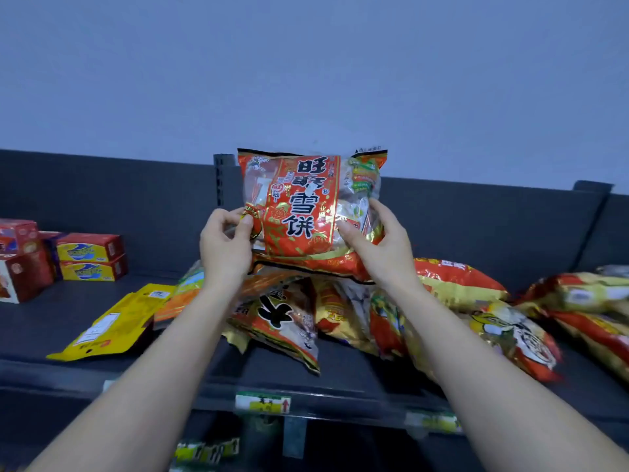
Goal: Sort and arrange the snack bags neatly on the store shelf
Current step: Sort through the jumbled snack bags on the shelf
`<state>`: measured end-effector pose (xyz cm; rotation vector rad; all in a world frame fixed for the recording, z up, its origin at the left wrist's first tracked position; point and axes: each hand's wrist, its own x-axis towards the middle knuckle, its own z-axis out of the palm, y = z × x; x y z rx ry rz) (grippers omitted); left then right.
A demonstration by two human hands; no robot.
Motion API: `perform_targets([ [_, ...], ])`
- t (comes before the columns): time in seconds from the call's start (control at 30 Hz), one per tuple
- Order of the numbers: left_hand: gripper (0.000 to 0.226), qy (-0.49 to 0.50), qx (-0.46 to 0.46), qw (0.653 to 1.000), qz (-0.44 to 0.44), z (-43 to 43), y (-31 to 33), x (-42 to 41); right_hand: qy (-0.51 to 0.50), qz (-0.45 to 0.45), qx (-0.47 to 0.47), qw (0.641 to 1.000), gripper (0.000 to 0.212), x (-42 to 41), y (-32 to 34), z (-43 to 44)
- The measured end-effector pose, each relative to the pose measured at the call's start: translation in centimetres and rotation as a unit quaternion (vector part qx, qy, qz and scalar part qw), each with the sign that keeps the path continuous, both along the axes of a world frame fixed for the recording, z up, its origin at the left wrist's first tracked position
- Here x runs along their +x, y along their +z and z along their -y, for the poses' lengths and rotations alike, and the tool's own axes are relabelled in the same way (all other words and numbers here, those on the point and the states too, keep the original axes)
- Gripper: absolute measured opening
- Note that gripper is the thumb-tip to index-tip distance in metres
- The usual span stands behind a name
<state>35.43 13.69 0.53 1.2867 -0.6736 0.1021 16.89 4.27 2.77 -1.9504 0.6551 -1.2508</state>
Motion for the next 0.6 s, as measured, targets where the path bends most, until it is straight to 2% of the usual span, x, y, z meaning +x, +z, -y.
perform_targets([
  [0.2, 0.029, -0.059, -0.028, 0.998, 0.007, 3.2, 0.8, -7.5, -0.008, -0.044, -0.004, 0.999, 0.075, -8.3, -0.3, 1.6],
  [0.3, 0.028, -0.11, -0.032, 0.993, 0.015, 4.9, 0.8, -10.4, -0.059, -0.044, -0.016, 0.997, 0.074, -11.5, -0.6, 2.5],
  [0.47, 0.029, -0.178, -0.041, 0.982, 0.044, 8.2, 1.2, -15.0, -0.159, -0.032, -0.017, 0.987, 0.095, -16.6, -1.4, 4.1],
  [0.6, 0.027, -0.242, -0.037, 0.968, 0.055, 10.9, 1.2, -19.1, -0.233, -0.009, 0.005, 0.973, 0.098, -21.0, -2.1, 4.8],
])
